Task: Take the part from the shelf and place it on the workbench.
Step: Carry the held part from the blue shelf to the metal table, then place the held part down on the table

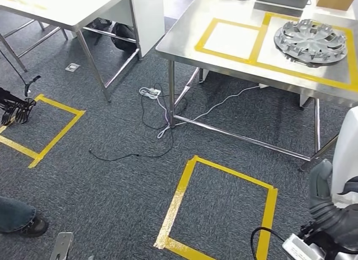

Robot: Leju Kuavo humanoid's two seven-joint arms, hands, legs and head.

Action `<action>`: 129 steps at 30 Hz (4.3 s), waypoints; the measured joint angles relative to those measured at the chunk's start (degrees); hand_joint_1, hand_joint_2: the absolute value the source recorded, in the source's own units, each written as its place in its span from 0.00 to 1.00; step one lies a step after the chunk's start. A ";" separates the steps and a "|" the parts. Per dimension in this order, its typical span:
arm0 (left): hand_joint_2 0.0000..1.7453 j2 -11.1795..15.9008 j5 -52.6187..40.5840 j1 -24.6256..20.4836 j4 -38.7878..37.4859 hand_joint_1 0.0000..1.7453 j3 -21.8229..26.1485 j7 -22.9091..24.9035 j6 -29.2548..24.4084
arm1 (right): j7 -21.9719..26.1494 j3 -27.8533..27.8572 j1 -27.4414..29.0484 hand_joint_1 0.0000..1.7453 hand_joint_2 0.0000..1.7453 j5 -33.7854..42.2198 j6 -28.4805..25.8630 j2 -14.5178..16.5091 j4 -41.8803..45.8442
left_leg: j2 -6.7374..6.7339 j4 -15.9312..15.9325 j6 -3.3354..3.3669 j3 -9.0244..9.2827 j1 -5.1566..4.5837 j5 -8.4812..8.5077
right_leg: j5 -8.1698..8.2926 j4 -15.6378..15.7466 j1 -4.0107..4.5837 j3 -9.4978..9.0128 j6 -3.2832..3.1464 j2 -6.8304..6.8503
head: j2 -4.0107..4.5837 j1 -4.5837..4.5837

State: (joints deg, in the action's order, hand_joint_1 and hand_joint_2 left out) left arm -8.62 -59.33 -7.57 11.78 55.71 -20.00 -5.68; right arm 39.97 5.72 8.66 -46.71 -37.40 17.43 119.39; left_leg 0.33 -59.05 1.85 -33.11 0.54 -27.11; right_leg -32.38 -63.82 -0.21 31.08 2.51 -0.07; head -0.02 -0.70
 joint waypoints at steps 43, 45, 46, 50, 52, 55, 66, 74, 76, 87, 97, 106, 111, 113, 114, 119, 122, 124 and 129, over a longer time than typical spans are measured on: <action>1.00 0.18 0.43 0.13 -0.02 0.00 -0.72 -0.04 -0.32 | -0.11 4.97 -5.17 1.00 1.00 3.66 0.00 -1.08 -7.08 | 0.47 0.28 -1.22 9.58 0.13 -7.77 | 7.20 3.84 0.62 6.95 -1.93 -0.22 | -0.01 -1.21; 1.00 -0.04 0.42 -0.32 -0.01 0.00 -0.92 -0.07 -0.32 | -0.03 4.97 -5.45 1.00 1.00 3.75 0.00 -1.08 -7.10 | 0.38 -4.73 -1.81 7.18 0.17 -5.75 | 6.35 4.52 0.31 5.12 -2.58 -0.19 | -0.01 -1.21; 1.00 -0.12 0.43 -0.41 0.00 0.00 -0.99 -0.08 -0.32 | 0.01 4.98 -5.46 1.00 1.00 3.80 0.00 -1.08 -7.14 | 0.33 -8.42 -2.07 4.64 0.20 -5.26 | 5.78 4.85 0.13 4.12 -2.80 -0.18 | -0.01 -1.16; 1.00 0.04 0.45 0.15 0.00 0.00 -1.04 -0.07 -0.23 | 0.01 5.02 -5.28 1.00 1.00 3.93 0.00 -1.10 -7.41 | 0.27 -15.03 -2.56 -4.36 0.28 -12.10 | 2.53 5.28 -0.12 -0.11 -2.97 -0.64 | -0.01 -1.05; 1.00 0.10 0.45 0.27 0.00 0.00 -1.04 -0.07 -0.17 | 0.01 5.03 -5.22 1.00 1.00 3.94 0.00 -1.10 -7.52 | 0.25 -11.55 -2.52 -5.94 0.27 -11.90 | 0.55 5.29 -0.25 -2.65 -2.65 -0.76 | -0.01 -1.04; 1.00 0.11 0.45 0.61 0.00 0.00 -1.04 -0.03 -0.15 | 0.00 5.03 -5.21 1.00 1.00 4.06 0.00 -1.10 -7.73 | 0.05 -4.39 -2.08 -6.00 0.04 -1.07 | -2.44 5.39 -0.20 -5.63 -1.84 -0.95 | -0.01 -1.01; 1.00 0.03 0.38 0.45 0.00 0.00 -1.04 0.07 -0.29 | 0.01 5.14 -4.99 1.00 1.00 4.43 0.00 -1.61 -7.81 | 0.38 -1.33 0.29 2.21 -0.05 -4.04 | -8.38 -8.14 -0.32 6.88 0.58 -0.49 | -0.01 -1.50; 1.00 -0.08 0.37 0.20 0.00 0.00 -1.05 0.10 -0.26 | -0.01 5.29 -4.64 1.00 1.00 4.48 0.00 -1.84 -8.08 | 0.34 -2.07 -1.95 7.77 0.08 -7.43 | 5.00 2.59 0.56 5.54 -2.13 -0.23 | -0.01 -1.10; 1.00 -0.32 0.37 -0.17 0.00 0.00 -1.10 0.08 -0.26 | 0.05 5.29 -4.81 1.00 1.00 4.44 0.00 -1.85 -7.96 | 0.28 -7.98 -2.57 4.28 0.06 -5.06 | 4.35 4.32 0.18 3.13 -2.84 -0.16 | -0.01 -1.01; 1.00 0.08 0.35 0.84 -0.01 0.00 -1.11 0.22 -0.30 | 0.05 5.38 -4.66 1.00 1.00 4.30 0.00 -1.85 -8.03 | 0.08 -0.92 -1.67 -8.51 -0.45 6.86 | -3.97 8.62 -0.16 -10.38 -1.54 -0.95 | -0.01 -0.50; 1.00 -0.28 -0.13 -0.03 0.00 0.00 -1.51 0.52 -0.34 | 0.00 6.02 -5.27 1.00 1.00 3.20 -0.01 -1.95 -7.92 | 0.55 1.06 -0.10 0.11 -0.03 1.08 | -11.24 -5.97 -0.47 4.14 0.58 -0.39 | -0.01 -1.20; 1.00 -0.38 -0.84 -0.79 0.00 0.00 -2.17 1.09 -0.50 | -0.64 6.59 -6.76 1.00 1.00 3.05 0.00 -2.22 -10.52 | 0.89 0.15 -1.50 4.42 -0.17 -3.56 | 7.01 3.97 -0.27 5.54 -1.39 -0.13 | -0.01 -1.02; 1.00 -0.40 -1.61 -1.20 0.00 0.00 -2.91 1.28 -0.51 | -5.09 6.30 -8.84 1.00 1.00 3.85 -0.01 -4.55 -15.97 | 0.86 0.68 -1.31 4.88 -0.18 -3.40 | 6.22 4.10 -0.29 5.47 -1.98 -0.50 | -0.01 -0.93; 1.00 -0.40 -1.80 -1.36 0.00 0.00 -3.17 1.33 -0.50 | -6.22 6.19 -9.63 1.00 1.00 4.00 0.00 -5.68 -17.96 | 0.83 0.88 -1.30 4.98 -0.18 -3.41 | 6.06 4.10 -0.25 5.47 -2.19 -0.54 | -0.01 -0.94; 1.00 -0.44 -1.84 -1.44 0.00 0.00 -3.33 1.37 -0.50 | -6.45 6.15 -9.98 1.00 1.00 4.04 0.00 -6.15 -18.80 | 0.82 1.03 -1.24 5.05 -0.17 -3.45 | 6.02 4.10 -0.21 5.47 -2.25 -0.53 | -0.01 -0.94; 1.00 -0.62 -1.87 -1.57 0.00 0.00 -3.87 1.46 -0.47 | -6.70 5.98 -10.81 1.00 1.00 4.17 0.00 -7.86 -21.69 | 0.75 2.51 -0.68 5.78 -0.06 -4.51 | 5.90 4.09 0.11 5.43 -2.47 -0.42 | -0.01 -0.96; 1.00 -0.70 -1.88 -1.57 0.00 0.00 -3.88 1.47 -0.48 | -6.70 5.94 -11.10 1.00 1.00 4.17 0.00 -8.34 -22.52 | 0.75 2.60 -1.57 5.83 -0.01 -4.42 | 5.95 4.08 0.11 5.36 -2.49 -0.38 | -0.01 -0.97; 1.00 -0.75 -1.88 -1.57 0.00 0.00 -3.90 1.49 -0.48 | -6.70 5.93 -11.29 1.00 1.00 4.17 0.00 -8.58 -22.89 | 0.74 2.60 -1.86 5.86 -0.02 -4.41 | 6.01 4.08 0.08 5.30 -2.47 -0.37 | -0.01 -0.98; 1.00 -0.80 -1.93 -1.57 0.00 0.00 -3.97 1.49 -0.41 | -8.65 5.53 -11.64 1.00 1.00 4.21 0.00 -9.39 -24.09 | 0.73 2.58 -2.00 6.06 -0.15 -4.41 | 6.08 4.14 -0.06 5.04 -2.37 -0.32 | -0.01 -0.97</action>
State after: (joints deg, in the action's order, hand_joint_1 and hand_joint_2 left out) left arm -9.42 -61.26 -9.14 11.78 51.74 -18.51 -6.09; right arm 31.33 11.26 -2.98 -42.50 -37.40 8.04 95.30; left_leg 1.06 -56.47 -0.16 -27.06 0.40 -31.53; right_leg -26.30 -59.68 -0.27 36.13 0.14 -0.39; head -0.02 -1.67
